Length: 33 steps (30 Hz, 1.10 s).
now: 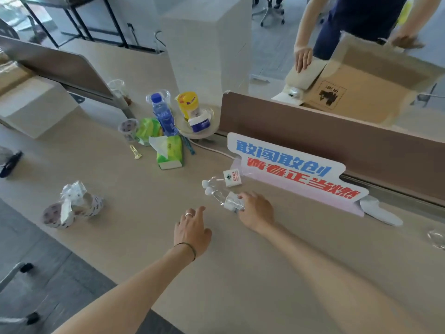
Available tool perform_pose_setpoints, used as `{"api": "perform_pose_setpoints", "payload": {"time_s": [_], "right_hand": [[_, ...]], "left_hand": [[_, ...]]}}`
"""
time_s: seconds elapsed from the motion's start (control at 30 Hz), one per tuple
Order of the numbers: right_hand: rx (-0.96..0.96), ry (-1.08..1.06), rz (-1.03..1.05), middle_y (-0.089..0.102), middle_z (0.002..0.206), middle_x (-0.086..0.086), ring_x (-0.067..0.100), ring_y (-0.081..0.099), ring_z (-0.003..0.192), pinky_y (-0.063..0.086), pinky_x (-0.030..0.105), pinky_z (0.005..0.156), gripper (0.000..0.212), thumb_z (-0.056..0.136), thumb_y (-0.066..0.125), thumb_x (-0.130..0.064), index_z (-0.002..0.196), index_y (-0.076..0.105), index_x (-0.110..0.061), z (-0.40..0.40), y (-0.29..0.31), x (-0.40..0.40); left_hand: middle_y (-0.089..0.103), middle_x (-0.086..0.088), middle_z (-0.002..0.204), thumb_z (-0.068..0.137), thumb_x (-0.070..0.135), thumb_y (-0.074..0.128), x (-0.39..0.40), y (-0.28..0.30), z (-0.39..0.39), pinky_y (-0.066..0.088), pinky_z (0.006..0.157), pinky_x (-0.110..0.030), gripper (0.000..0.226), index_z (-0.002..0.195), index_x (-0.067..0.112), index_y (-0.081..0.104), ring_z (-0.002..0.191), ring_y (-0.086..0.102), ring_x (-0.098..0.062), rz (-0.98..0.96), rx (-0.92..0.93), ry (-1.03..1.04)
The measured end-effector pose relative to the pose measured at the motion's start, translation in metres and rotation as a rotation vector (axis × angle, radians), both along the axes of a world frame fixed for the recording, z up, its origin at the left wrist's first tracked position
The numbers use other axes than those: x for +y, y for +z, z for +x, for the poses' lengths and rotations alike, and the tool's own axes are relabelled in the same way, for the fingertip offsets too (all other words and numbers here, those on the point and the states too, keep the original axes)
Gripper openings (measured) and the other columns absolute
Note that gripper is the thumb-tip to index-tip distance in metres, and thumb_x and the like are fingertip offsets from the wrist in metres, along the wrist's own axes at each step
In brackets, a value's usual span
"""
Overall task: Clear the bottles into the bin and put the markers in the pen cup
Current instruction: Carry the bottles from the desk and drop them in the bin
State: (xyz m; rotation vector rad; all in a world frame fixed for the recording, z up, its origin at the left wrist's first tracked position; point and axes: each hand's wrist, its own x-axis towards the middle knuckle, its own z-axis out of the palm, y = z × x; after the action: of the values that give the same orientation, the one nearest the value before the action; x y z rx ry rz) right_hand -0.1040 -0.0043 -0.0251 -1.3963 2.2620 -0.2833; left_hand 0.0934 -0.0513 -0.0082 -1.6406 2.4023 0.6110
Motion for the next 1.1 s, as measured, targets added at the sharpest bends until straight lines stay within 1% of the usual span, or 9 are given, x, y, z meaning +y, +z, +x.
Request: {"api": "perform_pose_setpoints", "payload": {"time_s": [0.27,0.37,0.47,0.53,0.67,0.77,0.93,1.03,1.1], "right_hand": [[0.097,0.034,0.137,0.055,0.138,0.004,0.03,0.052,0.124,0.046,0.039,0.098,0.061,0.083,0.069,-0.04,0.138,0.048,-0.028,0.007,-0.035,-0.059],[0.109,0.032,0.173,0.056,0.137,0.006,0.031,0.053,0.123,0.045,0.039,0.097,0.062,0.085,0.066,-0.038,0.143,0.044,-0.029,0.013,-0.048,-0.071],[0.09,0.004,0.163,0.062,0.13,0.004,0.032,0.059,0.117,0.046,0.039,0.093,0.054,0.087,0.061,-0.03,0.138,0.046,-0.028,0.017,-0.054,-0.076],[0.055,-0.012,0.151,0.064,0.127,0.003,0.031,0.062,0.113,0.049,0.037,0.09,0.051,0.085,0.063,-0.03,0.134,0.047,-0.028,0.018,-0.051,-0.075],[-0.018,-0.044,0.126,0.054,0.135,0.004,0.03,0.061,0.114,0.051,0.035,0.089,0.062,0.081,0.068,-0.031,0.138,0.045,-0.029,0.018,-0.029,-0.07],[-0.057,-0.143,0.071,0.047,0.133,0.003,0.03,0.063,0.11,0.051,0.036,0.089,0.075,0.076,0.071,-0.035,0.144,0.041,-0.031,0.012,-0.001,-0.059],[-0.153,-0.431,-0.055,0.045,0.112,-0.005,0.023,0.061,0.099,0.049,0.035,0.085,0.071,0.072,0.072,-0.031,0.135,0.04,-0.04,-0.008,0.032,-0.023],[-0.155,-0.52,-0.064,0.045,0.113,-0.005,0.023,0.061,0.099,0.049,0.036,0.084,0.07,0.073,0.071,-0.03,0.133,0.039,-0.041,-0.02,0.037,-0.002],[-0.166,-0.578,-0.076,0.046,0.113,-0.006,0.022,0.061,0.098,0.048,0.035,0.082,0.067,0.073,0.07,-0.029,0.131,0.039,-0.044,-0.026,0.037,0.009]], "left_hand": [[0.046,-0.004,0.136,0.087,0.024,0.051,-0.043,-0.026,0.018,0.042,0.097,-0.034,0.067,0.151,0.029,0.032,0.12,0.051,-0.026,0.075,0.018,0.006],[0.046,-0.003,0.135,0.087,0.024,0.051,-0.057,-0.033,0.029,0.042,0.098,-0.034,0.067,0.151,0.028,0.032,0.12,0.051,-0.026,0.077,0.008,0.007],[0.045,-0.003,0.137,0.088,0.025,0.052,-0.072,-0.038,0.036,0.042,0.098,-0.033,0.068,0.152,0.028,0.03,0.122,0.05,-0.026,0.065,0.007,0.008],[0.046,-0.004,0.138,0.088,0.026,0.053,-0.083,-0.039,0.037,0.042,0.098,-0.033,0.069,0.153,0.028,0.03,0.123,0.05,-0.026,0.058,0.008,0.005],[0.046,-0.004,0.137,0.087,0.025,0.052,-0.1,-0.039,0.031,0.042,0.097,-0.035,0.068,0.152,0.027,0.031,0.121,0.05,-0.028,0.032,-0.019,-0.055],[0.047,-0.004,0.138,0.086,0.026,0.054,-0.104,-0.039,0.011,0.04,0.098,-0.035,0.07,0.151,0.027,0.03,0.121,0.051,-0.028,-0.026,-0.045,-0.173],[0.043,-0.008,0.147,0.084,0.03,0.06,-0.112,-0.038,-0.057,0.038,0.104,-0.039,0.073,0.15,0.025,0.029,0.131,0.046,-0.029,-0.118,-0.002,-0.373],[0.042,-0.011,0.148,0.087,0.031,0.063,-0.118,-0.04,-0.098,0.037,0.106,-0.042,0.072,0.15,0.022,0.029,0.133,0.041,-0.032,-0.192,-0.026,-0.498],[0.037,-0.013,0.153,0.087,0.035,0.065,-0.123,-0.046,-0.12,0.034,0.11,-0.046,0.078,0.153,0.022,0.026,0.138,0.035,-0.034,-0.24,-0.052,-0.554]]}}
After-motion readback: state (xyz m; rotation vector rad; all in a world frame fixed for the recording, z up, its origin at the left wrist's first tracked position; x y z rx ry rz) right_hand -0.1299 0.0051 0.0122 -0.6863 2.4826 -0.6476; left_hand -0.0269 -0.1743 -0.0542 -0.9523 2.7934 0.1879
